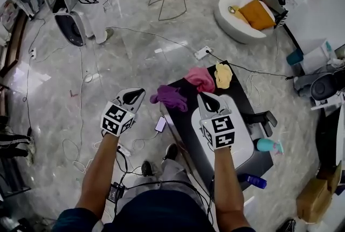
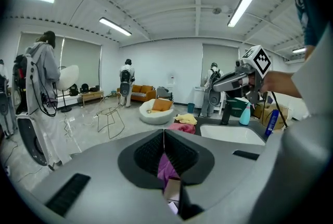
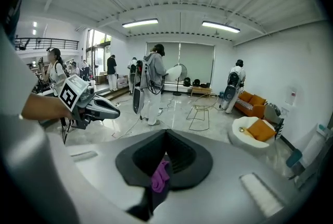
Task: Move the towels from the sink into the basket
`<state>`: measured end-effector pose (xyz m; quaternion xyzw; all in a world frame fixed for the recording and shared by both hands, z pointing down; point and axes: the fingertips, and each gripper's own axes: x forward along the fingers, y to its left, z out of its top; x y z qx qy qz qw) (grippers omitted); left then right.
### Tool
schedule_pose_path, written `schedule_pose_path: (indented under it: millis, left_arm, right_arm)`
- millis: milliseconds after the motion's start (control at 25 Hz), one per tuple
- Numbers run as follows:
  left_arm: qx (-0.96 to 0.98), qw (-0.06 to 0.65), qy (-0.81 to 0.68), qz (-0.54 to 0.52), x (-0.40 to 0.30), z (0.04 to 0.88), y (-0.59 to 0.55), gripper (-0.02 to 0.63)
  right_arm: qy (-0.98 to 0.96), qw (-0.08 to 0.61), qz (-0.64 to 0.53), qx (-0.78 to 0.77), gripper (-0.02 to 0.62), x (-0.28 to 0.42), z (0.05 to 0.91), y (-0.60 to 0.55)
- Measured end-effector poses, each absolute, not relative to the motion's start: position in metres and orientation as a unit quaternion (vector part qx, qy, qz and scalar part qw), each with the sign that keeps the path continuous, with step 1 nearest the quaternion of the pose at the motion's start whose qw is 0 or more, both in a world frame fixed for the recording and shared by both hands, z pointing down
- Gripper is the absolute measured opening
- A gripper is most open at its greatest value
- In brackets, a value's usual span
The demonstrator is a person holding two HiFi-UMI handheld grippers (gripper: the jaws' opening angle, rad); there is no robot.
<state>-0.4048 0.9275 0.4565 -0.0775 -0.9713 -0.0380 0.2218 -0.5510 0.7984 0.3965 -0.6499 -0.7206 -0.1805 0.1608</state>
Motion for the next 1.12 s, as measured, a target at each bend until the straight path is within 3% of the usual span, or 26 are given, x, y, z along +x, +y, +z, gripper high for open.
schedule_pose_path:
  millis: [360, 560, 760, 960, 1120]
  left_arm:
    - [-0.044, 0.268, -0.961, -0.052, -0.425, 0.536, 0.927, 0.015]
    - [-0.032, 0.301, -0.951, -0.064, -0.435, 0.585, 0.919, 0.088]
    - [-0.043, 0.328, -0.942, -0.064, -0.441, 0.635, 0.918, 0.109]
    - [-0.06, 0.353, -0.932, -0.057, -0.449, 0.673, 0.924, 0.198]
    - [-0.068, 0.363, -0.928, -0.056, -0.457, 0.697, 0.931, 0.206]
  right_arm:
    - [-0.695, 0.211, -0.187, -0.661, 0.011, -0.558, 0.47, 0.809]
    - [-0.681, 0.243, -0.192, -0.664, 0.012, -0.56, 0.516, 0.806]
    - [-0.663, 0.271, -0.198, -0.669, 0.014, -0.555, 0.563, 0.805]
    - [-0.647, 0.294, -0.201, -0.674, 0.041, -0.554, 0.6, 0.806]
    - [-0.632, 0.311, -0.207, -0.678, 0.062, -0.552, 0.627, 0.809]
